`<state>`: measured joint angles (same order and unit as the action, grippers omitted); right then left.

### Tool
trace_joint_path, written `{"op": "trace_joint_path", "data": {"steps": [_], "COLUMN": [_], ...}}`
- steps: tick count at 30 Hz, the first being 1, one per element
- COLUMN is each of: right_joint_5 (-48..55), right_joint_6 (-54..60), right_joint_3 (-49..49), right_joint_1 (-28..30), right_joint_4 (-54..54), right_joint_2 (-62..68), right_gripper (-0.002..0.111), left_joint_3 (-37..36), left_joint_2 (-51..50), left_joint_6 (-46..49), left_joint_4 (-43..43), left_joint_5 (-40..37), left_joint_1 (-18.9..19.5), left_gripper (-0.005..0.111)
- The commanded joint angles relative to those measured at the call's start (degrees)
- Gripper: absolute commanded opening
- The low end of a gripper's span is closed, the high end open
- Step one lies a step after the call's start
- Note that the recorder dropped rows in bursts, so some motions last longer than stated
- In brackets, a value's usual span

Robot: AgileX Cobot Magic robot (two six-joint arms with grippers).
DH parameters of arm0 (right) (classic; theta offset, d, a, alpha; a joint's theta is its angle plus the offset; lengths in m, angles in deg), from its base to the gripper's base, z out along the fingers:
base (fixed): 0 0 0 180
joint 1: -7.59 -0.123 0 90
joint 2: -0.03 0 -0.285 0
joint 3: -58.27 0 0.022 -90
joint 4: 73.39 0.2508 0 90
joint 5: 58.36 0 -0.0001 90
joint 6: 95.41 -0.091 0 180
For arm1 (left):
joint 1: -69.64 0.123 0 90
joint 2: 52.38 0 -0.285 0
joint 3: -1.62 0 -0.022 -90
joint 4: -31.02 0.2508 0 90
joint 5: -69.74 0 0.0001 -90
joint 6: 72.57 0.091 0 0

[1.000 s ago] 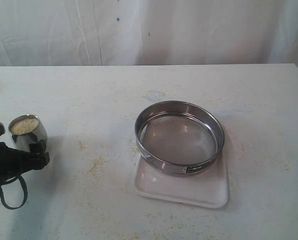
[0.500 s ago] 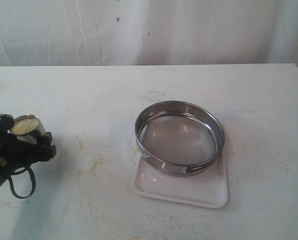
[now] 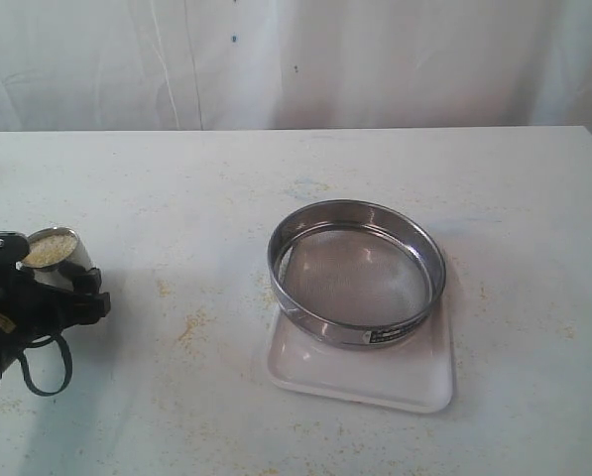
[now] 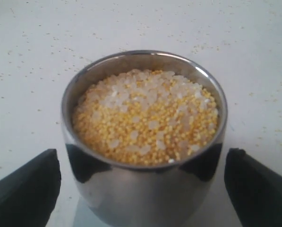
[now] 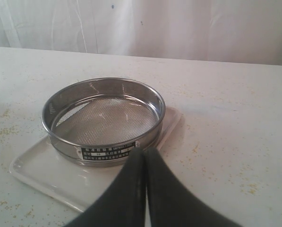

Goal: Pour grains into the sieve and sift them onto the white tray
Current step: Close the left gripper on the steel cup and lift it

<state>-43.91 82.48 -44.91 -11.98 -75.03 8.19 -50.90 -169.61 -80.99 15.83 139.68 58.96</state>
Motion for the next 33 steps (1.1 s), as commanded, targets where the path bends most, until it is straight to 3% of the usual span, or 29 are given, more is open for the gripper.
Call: {"op": "trace_joint_path", "data": {"steps": [1, 7, 33], "right_joint_5": [-0.38, -0.38, -0.38], "right_joint_6": [-0.09, -0.09, -0.09], "right_joint_3": [0.39, 0.39, 0.39], "right_joint_1": [0.24, 0.24, 0.24], "right_joint_4": [-0.12, -0.12, -0.12], "right_joint_2": [-0.37, -0.37, -0.37], "right_gripper": [0.000, 0.000, 0.000], "left_joint_3": [0.34, 3.68, 4.84], "left_joint_2": [0.00, 0.00, -3.28], "left_joint_6": [-0.70, -0.59, -1.01], "left_joint_4": [-0.54, 0.89, -0.66], "left_joint_5": [0.02, 0.02, 0.02], "left_joint_1": [0.35, 1.41, 1.41], "left_gripper": [0.093, 0.093, 0.093]}}
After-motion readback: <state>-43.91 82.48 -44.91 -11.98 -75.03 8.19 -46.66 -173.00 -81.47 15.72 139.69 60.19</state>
